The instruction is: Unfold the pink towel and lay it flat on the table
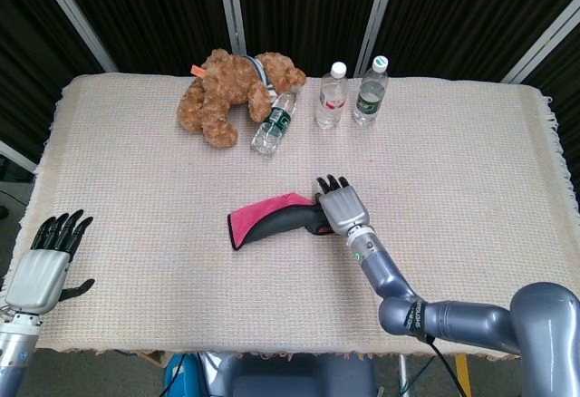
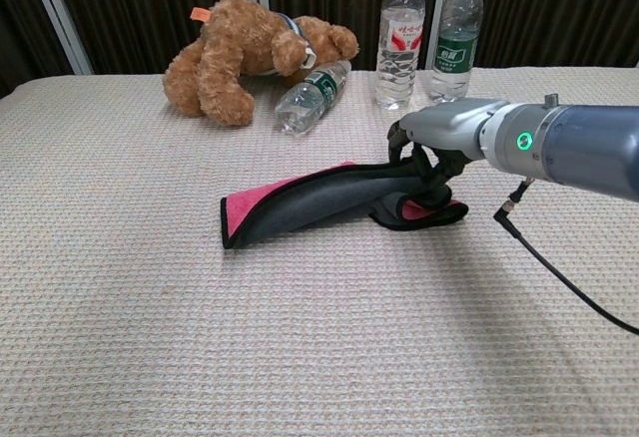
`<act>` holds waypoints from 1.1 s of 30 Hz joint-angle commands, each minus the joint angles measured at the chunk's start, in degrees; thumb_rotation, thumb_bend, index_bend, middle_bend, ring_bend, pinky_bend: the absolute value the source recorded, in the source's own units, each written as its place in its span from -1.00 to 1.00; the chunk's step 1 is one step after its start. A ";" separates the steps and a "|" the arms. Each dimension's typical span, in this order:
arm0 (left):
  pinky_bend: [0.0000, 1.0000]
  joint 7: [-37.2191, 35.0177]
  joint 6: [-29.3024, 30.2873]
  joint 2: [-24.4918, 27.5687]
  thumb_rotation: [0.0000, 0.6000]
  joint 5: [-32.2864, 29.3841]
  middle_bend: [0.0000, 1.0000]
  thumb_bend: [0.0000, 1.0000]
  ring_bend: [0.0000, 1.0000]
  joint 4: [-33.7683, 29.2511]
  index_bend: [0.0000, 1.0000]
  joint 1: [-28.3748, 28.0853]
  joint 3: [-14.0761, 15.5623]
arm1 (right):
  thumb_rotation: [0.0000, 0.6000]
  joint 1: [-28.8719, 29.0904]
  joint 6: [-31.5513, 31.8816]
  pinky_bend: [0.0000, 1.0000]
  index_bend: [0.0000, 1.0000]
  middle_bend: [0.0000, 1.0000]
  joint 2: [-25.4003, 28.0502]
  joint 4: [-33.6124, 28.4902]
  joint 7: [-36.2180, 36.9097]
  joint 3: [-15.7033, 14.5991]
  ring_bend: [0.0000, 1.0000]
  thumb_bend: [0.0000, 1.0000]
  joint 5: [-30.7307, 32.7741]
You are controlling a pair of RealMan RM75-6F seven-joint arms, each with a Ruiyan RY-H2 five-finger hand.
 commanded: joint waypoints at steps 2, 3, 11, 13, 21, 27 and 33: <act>-1.00 -0.05 0.13 0.02 1.00 0.14 -1.00 -0.95 -1.00 -0.04 -0.89 0.02 0.04 | 1.00 -0.16 0.40 -0.75 -0.24 -0.77 -0.34 0.38 0.78 -0.29 -1.00 0.74 -0.64; -1.00 -0.04 0.13 0.01 1.00 0.17 -1.00 -0.95 -1.00 -0.03 -0.89 0.02 0.06 | 1.00 -0.18 0.48 -0.75 -0.24 -0.77 -0.46 0.56 0.92 -0.40 -1.00 0.67 -0.80; -1.00 0.17 -0.10 -0.22 1.00 0.19 -1.00 -0.95 -1.00 0.09 -0.89 -0.05 0.21 | 1.00 -0.10 0.96 -0.75 -0.24 -0.77 -0.90 1.31 1.57 -0.76 -1.00 0.27 -1.55; -1.00 0.19 -0.19 -0.27 1.00 0.15 -1.00 -0.95 -1.00 0.16 -0.89 -0.08 0.24 | 1.00 -0.06 1.18 -0.75 -0.24 -0.76 -0.92 1.27 1.69 -0.70 -1.00 0.24 -1.67; -1.00 0.11 -0.26 -0.39 1.00 0.08 -1.00 -0.95 -1.00 0.40 -0.89 -0.11 0.26 | 1.00 -0.20 2.36 -0.75 -0.09 -0.64 -1.70 1.88 2.63 -0.64 -0.99 0.19 -3.11; -1.00 0.08 -0.26 -0.42 1.00 0.16 -1.00 -0.95 -1.00 0.47 -0.89 -0.13 0.32 | 1.00 -0.45 2.94 -0.75 -0.07 -0.62 -2.08 2.49 2.86 -0.93 -0.98 0.14 -3.70; -1.00 0.14 -0.43 -0.54 1.00 0.20 -1.00 -0.95 -1.00 0.49 -0.89 -0.18 0.44 | 1.00 -0.72 3.17 -0.73 -0.04 -0.58 -2.05 2.56 3.24 -0.91 -0.94 0.11 -3.81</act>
